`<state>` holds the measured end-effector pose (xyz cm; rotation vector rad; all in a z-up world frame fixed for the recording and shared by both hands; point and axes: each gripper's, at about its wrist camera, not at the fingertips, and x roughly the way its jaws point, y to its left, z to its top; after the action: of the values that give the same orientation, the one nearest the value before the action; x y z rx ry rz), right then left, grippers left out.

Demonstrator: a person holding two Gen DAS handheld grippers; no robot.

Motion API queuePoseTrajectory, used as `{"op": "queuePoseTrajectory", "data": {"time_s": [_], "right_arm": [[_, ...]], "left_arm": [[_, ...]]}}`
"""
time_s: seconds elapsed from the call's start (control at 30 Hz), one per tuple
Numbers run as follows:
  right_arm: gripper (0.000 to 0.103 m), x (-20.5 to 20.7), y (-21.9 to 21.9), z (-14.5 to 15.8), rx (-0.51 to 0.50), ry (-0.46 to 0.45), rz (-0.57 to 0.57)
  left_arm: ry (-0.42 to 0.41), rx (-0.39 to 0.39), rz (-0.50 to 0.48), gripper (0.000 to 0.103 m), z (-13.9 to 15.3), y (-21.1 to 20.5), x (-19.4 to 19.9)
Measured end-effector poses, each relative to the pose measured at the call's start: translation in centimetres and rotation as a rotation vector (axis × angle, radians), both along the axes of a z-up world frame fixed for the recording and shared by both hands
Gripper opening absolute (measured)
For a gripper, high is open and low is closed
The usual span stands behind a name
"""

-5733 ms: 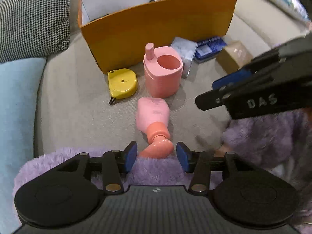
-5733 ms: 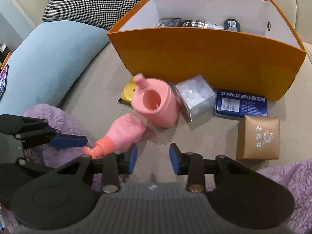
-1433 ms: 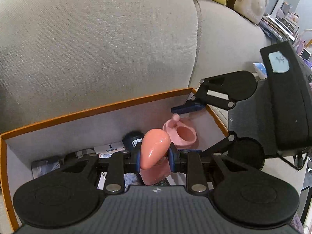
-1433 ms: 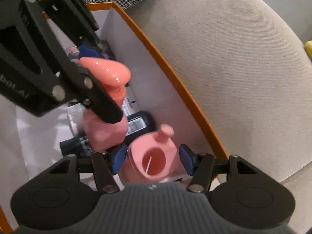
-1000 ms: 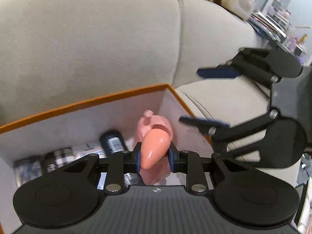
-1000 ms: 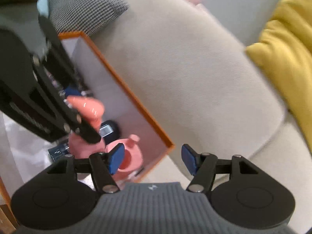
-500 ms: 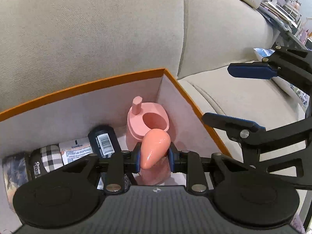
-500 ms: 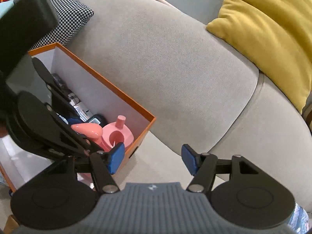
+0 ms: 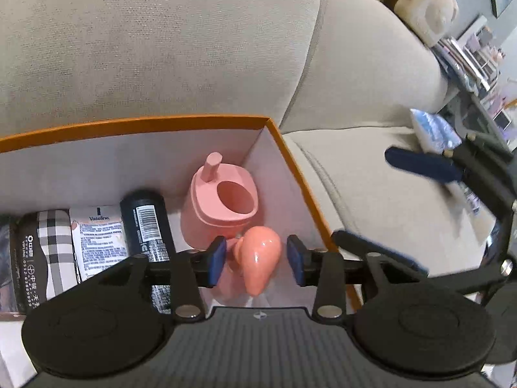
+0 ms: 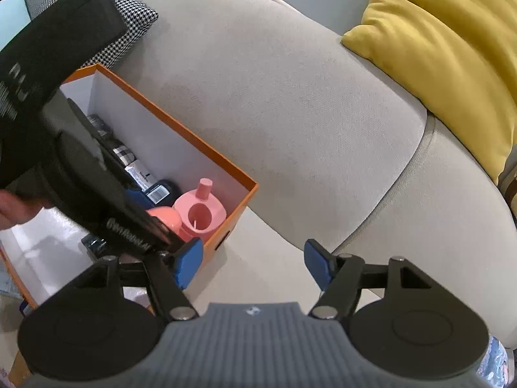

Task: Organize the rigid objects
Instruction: 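Open the right tool to release the pink cup while the left tool releases the bottle, then raise both tools out of the shoebox and move toward the gold box and clear cube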

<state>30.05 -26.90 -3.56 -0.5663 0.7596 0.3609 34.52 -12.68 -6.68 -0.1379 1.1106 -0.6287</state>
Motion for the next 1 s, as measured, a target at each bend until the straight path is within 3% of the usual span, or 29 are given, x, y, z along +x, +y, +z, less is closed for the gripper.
{"op": "queuePoseTrajectory", "data": {"time_s": [0.1,0.33,0.7,0.87,1.0], "right_arm": [[0.07,-0.6,0.3,0.2,-0.006,-0.001,0.002],[0.07,-2.5,0.5,1.4,0.053,-0.005,-0.024],[0.07,-9.0,0.9,3.5,0.329,0.05,-0.121],[0.07,-13.4,1.8,3.6,0.406,0.047,-0.175],[0.07,-16.0,2.1,1.5,0.457,0.123,-0.254]], "left_arm": [[-0.014,0.002,0.01,0.056,0.7,0.3,-0.3],[-0.102,0.01,0.008,0.056,3.7,1.8,-2.7],[-0.3,0.046,0.026,0.056,9.2,6.2,-12.0],[-0.319,0.067,0.089,0.056,8.9,9.0,-16.5],[-0.294,0.136,0.132,0.056,6.6,10.4,-19.8]]}}
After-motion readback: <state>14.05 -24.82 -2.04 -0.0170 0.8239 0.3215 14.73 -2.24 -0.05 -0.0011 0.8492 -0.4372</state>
